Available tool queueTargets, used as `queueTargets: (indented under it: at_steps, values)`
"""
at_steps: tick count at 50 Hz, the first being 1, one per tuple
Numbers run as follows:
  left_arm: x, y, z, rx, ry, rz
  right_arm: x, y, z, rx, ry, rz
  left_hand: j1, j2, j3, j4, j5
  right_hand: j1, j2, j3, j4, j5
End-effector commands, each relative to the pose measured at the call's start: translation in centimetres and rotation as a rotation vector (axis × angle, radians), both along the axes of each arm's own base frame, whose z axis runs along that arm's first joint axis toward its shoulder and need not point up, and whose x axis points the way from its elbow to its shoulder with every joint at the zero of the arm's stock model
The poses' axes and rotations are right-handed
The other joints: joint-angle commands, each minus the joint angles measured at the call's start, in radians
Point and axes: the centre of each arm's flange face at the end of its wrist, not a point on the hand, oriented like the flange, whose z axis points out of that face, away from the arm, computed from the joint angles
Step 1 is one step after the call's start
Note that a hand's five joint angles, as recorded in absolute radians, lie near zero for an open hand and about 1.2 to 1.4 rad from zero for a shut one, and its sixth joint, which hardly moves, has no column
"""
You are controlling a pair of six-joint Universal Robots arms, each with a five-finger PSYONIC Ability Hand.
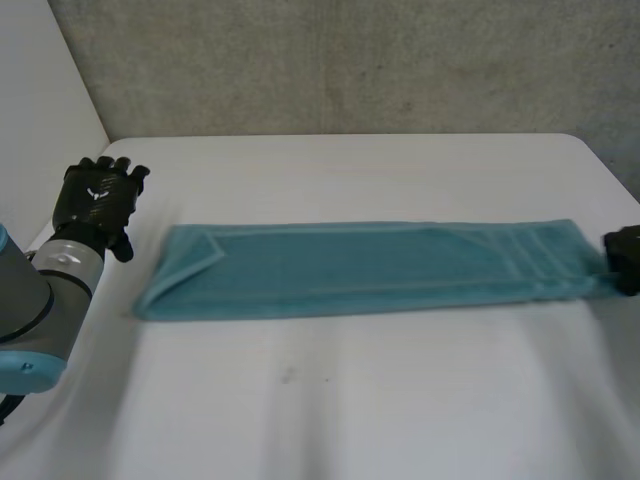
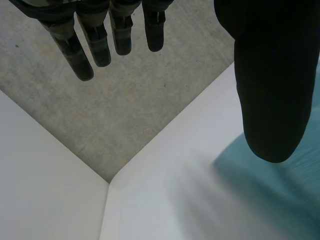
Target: Fold the laundry
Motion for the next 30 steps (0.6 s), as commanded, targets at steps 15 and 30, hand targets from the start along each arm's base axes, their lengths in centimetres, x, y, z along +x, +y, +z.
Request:
queueTargets:
  at_steps: [15,30]
  values:
    - [1.2,0.8,1.6,-0.026,0.005,0.032,11.4,-0.8,9.7,-0.345,0.066,0.232,0.001,0.005,0.002,0.005,0.005,0.445,0.219,0.216,0.205,0.269]
    - [1.2,1.5,2.6,-0.049,0.017,0.031,35.9,14.1,6.3,-0.496,-0.144,1.009,0.001,0.005,0.002,0.005,0.005,0.445,0.219,0.216,0.205,0.269]
